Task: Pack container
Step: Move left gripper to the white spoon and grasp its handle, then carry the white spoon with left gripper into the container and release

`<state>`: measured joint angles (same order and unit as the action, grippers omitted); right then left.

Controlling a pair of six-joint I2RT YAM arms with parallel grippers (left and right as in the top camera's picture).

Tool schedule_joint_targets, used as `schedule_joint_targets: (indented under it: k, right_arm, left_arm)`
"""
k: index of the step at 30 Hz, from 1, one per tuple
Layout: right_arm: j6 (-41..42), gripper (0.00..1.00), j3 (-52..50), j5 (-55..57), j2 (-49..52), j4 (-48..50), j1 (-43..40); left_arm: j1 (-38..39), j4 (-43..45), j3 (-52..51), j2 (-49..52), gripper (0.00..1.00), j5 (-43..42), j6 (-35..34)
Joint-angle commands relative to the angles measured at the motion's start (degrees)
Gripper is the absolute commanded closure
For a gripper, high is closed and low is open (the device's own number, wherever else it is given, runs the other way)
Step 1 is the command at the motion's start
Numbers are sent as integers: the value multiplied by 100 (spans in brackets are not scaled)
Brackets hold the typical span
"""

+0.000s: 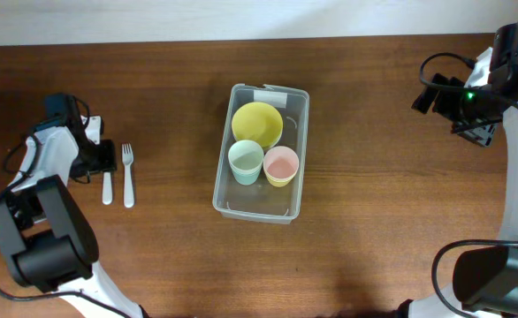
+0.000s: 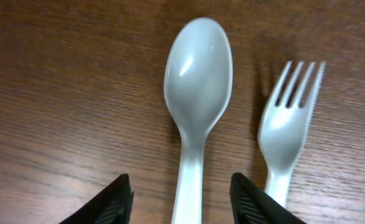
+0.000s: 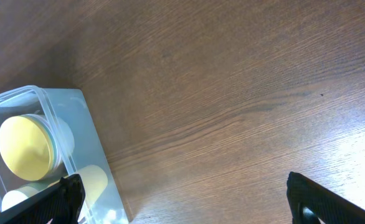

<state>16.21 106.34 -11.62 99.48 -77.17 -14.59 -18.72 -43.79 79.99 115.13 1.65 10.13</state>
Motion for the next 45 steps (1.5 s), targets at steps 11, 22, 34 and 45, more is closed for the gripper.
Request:
schedule_joint_targets:
  k: [11,22,34,45]
  right_arm:
    - [-31,1,44,9,-39,0,-7]
    - [-31,1,44,9,-39,2,-7]
    - [-31,1,44,9,-39,2,-7]
    - [-31,1,44,9,-39,0,-7]
  left_arm:
    - [-4,-212,72,411,90,-87,-151]
    - [35,-2247,2039,374,99,-831,-190]
    - [1755,-3335,3150,-516,99,-1888,2074]
    - [4212,-3858,3023,-645,99,-1779,4747]
